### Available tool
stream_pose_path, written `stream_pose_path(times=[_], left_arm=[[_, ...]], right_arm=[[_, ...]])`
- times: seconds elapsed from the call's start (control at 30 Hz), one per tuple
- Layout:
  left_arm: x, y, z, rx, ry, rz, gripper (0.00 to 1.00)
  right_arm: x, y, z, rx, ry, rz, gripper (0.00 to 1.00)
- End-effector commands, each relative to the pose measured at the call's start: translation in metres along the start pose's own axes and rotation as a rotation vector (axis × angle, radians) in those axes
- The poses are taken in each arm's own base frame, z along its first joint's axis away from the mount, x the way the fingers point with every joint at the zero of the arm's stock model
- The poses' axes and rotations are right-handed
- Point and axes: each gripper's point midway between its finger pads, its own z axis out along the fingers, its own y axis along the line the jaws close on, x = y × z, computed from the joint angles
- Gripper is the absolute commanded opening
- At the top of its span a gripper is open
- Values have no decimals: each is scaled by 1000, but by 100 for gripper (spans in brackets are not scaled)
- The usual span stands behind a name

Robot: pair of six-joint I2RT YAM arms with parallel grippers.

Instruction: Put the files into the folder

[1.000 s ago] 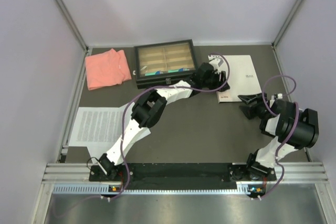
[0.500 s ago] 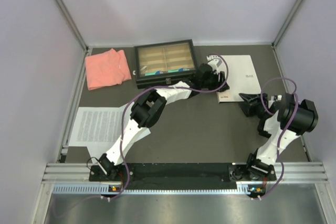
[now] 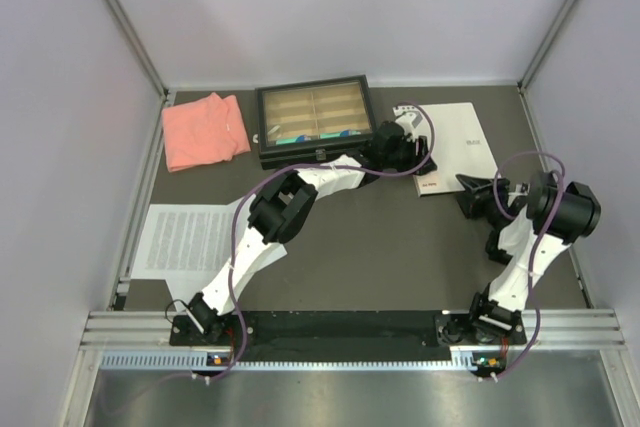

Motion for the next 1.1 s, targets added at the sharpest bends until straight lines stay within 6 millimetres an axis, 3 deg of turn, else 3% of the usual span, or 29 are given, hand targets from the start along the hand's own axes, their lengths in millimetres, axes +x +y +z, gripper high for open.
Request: stream_pose_path(times=[0.0,0.2,0.3,0.43,0.47,0.5,0.53,0.6,0.63,0.67,0.7,0.73,0.77,0.8,0.83,0.87,0.9,0.97,1.0,1.07], left_arm=[[4,-5,-9,4,39,-26,57],[6,-5,-9,10,44,-31,56],[6,-5,-9,10,46,-22,56],[-5,-14,-16,17,53,16,61],[-8,-16,-18,13,57,25,63],[-21,-25,-26,14,46,42,68],[-21,-26,-33,-6,69,31,70],[-47,-53,-57,32,39,35,76],[-40,-54,-65,33,55,28,80],[-59,-77,-86,69,20,43,81],[-61,-83,-97,76,14,42,82],[-44,-75,-106,55,38,27,84],[-62,-89,-130,52,-11,36,84],[-62,-89,-141,34,-19,25,85],[-45,-80,-152,2,6,7,85],[-61,-92,-174,6,-41,12,85],[-46,-87,-183,-13,-18,-14,85],[-54,-100,-213,-7,-48,-29,85],[-45,-96,-220,-29,-34,-48,85],[-48,-104,-249,-48,-42,-66,86]], right_arm=[[0,5,8,-34,-60,-8,59],[8,6,28,-22,-73,-32,50],[7,11,34,-49,-87,-65,33],[7,23,36,-78,-66,-111,0],[7,27,35,-83,-63,-124,0],[10,32,34,-97,-43,-141,0],[12,40,32,-95,-25,-156,0],[18,44,31,-74,23,-239,0],[20,63,26,-90,30,-298,0],[22,42,23,18,61,-352,0],[25,41,18,64,75,-399,0],[25,40,14,104,79,-451,0],[24,40,2,205,80,-559,0],[22,40,-5,256,72,-610,0],[23,45,-9,281,70,-657,0],[25,53,-20,308,68,-702,0],[27,56,-26,319,71,-714,0],[31,78,-36,310,51,-799,0],[39,67,-51,385,89,-803,0],[47,90,-63,381,64,-930,0]])
